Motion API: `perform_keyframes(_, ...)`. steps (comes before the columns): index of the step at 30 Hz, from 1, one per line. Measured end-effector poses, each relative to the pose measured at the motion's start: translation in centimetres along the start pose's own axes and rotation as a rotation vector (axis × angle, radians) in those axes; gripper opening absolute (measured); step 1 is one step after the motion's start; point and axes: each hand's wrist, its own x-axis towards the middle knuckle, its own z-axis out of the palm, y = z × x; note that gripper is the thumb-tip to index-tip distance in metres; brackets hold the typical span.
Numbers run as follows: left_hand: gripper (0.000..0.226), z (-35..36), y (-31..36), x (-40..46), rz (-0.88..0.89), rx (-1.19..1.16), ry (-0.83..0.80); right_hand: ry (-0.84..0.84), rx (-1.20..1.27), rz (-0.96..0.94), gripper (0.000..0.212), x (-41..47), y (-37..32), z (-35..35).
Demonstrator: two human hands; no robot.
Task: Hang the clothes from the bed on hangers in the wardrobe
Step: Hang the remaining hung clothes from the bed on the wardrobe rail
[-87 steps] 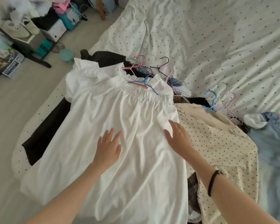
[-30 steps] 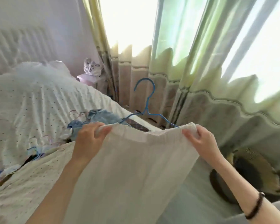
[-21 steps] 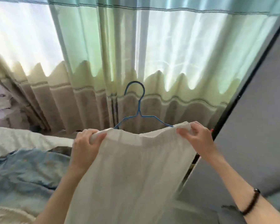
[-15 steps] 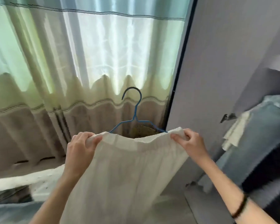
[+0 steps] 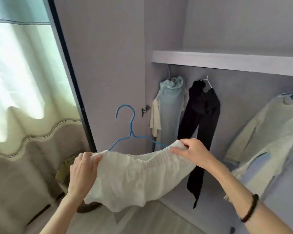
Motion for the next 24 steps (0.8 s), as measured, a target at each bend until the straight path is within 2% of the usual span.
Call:
perform_keyframes(5,0.03,3.9,3.5,3.5,0.134,-0.045,-0.123,0.122,-0.182,0.036,0.042,-2.3,1.5,-2.7)
perform_keyframes(8,0.032,6.1,5.2,5.6,0.16,-0.095,-0.221,0.139,-0.17,0.017,0.042,-3.3,1.7,-3.9)
perform_keyframes(13,0.038,8.3,7.9,8.9,0.232,-0.059,-0.419,0.325,-0.119,0.042,0.044,-3.6,2.4,-4.1)
perform_keyframes(18,0.043,9.7,10.2,9.4,0.357,-0.028,-0.52,0.441,-0.086,0.175,0.039,-3.2,4.6,-3.8)
perform_keyframes(24,0.039,12.2,11.8,11.7,0.419,-0.058,-0.546,0.565,-0.023,0.33,0.04,1.3,7.4,-2.8)
